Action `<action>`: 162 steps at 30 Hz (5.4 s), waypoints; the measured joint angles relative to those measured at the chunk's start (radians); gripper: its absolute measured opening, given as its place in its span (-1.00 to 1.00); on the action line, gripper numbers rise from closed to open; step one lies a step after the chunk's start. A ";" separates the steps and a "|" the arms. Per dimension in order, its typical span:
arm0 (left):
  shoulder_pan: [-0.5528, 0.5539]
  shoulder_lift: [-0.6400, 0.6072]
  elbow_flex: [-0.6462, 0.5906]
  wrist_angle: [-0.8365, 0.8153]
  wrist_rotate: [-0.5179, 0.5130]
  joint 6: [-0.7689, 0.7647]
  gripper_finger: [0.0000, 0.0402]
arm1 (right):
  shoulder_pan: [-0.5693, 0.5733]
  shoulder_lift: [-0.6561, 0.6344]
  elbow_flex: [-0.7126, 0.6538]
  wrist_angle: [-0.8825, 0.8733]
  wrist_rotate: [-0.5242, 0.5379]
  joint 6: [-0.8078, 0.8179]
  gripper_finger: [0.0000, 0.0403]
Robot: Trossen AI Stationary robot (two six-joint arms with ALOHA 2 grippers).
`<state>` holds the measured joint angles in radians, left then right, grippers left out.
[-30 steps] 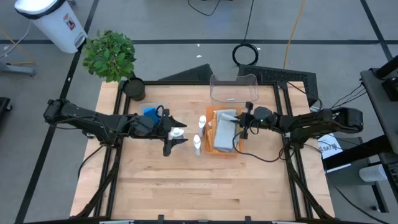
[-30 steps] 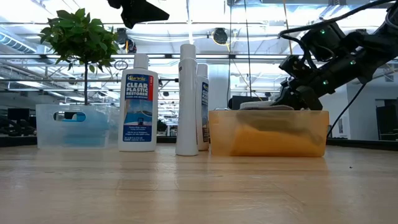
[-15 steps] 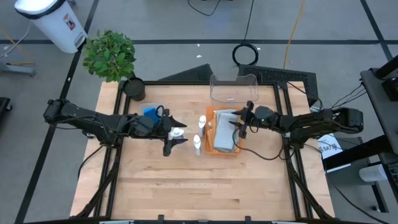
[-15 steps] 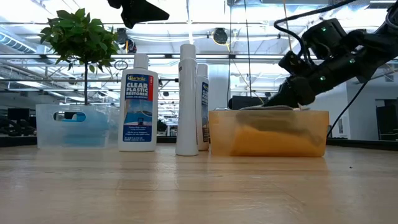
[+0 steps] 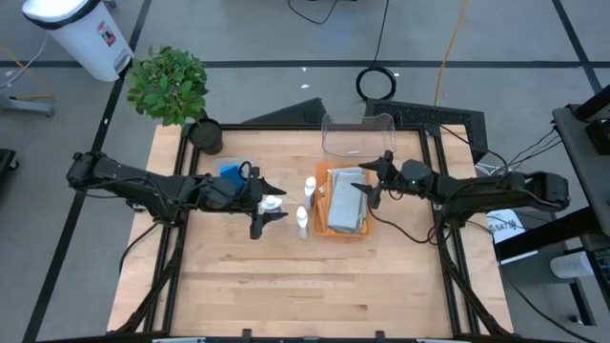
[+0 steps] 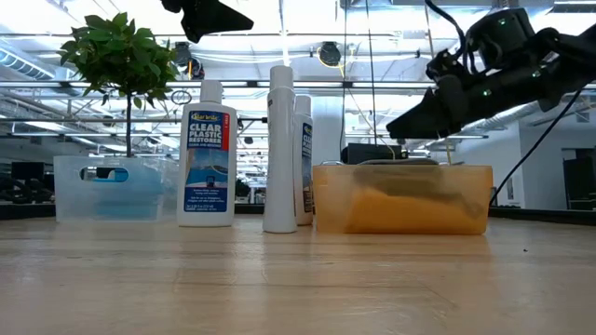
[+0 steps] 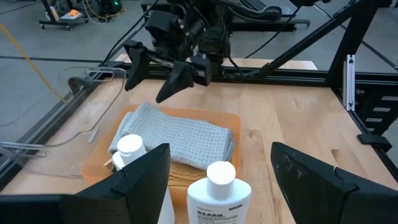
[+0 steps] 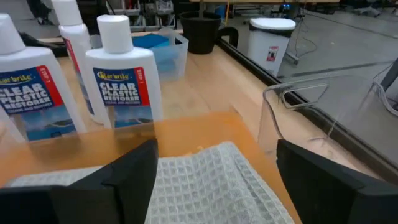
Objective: Pick & Place Kitchen Items
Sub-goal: Put the gray microfiber cloth into the orange bin
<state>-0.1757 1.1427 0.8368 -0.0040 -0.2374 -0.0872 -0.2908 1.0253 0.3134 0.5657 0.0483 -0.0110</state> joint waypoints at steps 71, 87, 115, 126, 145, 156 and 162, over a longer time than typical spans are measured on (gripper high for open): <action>0.000 0.000 0.000 0.033 0.000 -0.042 0.41 | 0.227 -0.741 0.001 -0.547 -0.258 0.238 -0.01; 0.000 0.000 0.000 0.032 0.000 0.090 0.41 | 0.240 -0.740 0.001 -0.448 -0.255 0.261 -0.17; 0.000 0.000 0.000 0.032 0.000 0.083 0.41 | 0.240 -0.701 0.001 -0.418 -0.255 0.260 -0.17; 0.000 0.000 0.000 0.032 0.000 0.083 0.41 | 0.240 -0.698 0.001 -0.427 -0.255 0.261 -0.17; 0.000 0.000 0.000 0.032 0.000 0.007 0.41 | 0.241 -0.574 0.017 -0.448 -0.258 0.266 -0.91; 0.000 0.000 0.000 0.032 0.000 -0.021 0.41 | 0.356 -0.246 0.172 -0.504 0.060 0.218 -1.00; 0.000 0.000 0.000 0.060 0.000 0.033 0.41 | 0.227 0.022 0.269 -0.580 0.131 0.145 -1.00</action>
<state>-0.1753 1.1426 0.8368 0.0559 -0.2373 -0.0538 -0.0639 1.0470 0.5820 -0.0141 0.1790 0.1342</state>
